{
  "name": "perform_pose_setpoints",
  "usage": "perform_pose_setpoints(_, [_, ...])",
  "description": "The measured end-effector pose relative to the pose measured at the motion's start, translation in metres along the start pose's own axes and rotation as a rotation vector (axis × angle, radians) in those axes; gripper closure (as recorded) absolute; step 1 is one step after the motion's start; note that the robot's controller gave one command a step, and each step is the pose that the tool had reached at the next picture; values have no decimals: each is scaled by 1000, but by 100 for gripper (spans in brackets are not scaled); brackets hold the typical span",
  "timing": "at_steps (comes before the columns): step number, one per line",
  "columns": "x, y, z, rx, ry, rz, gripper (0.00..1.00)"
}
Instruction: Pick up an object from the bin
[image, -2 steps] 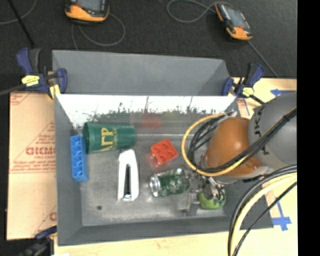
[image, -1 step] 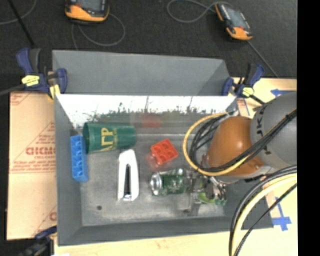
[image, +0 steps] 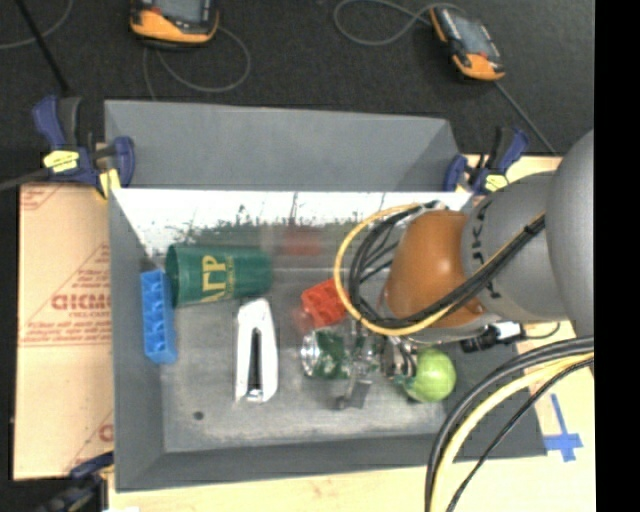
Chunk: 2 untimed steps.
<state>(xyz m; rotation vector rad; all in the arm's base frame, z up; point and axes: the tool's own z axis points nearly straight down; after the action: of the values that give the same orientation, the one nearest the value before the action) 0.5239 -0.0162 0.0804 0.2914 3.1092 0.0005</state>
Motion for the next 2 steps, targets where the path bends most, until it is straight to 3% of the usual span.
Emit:
perform_pose_setpoints(1, [-30, -6, 10, 2, 15, -69, 100])
perform_pose_setpoints(2, [-30, -6, 10, 2, 15, -69, 100])
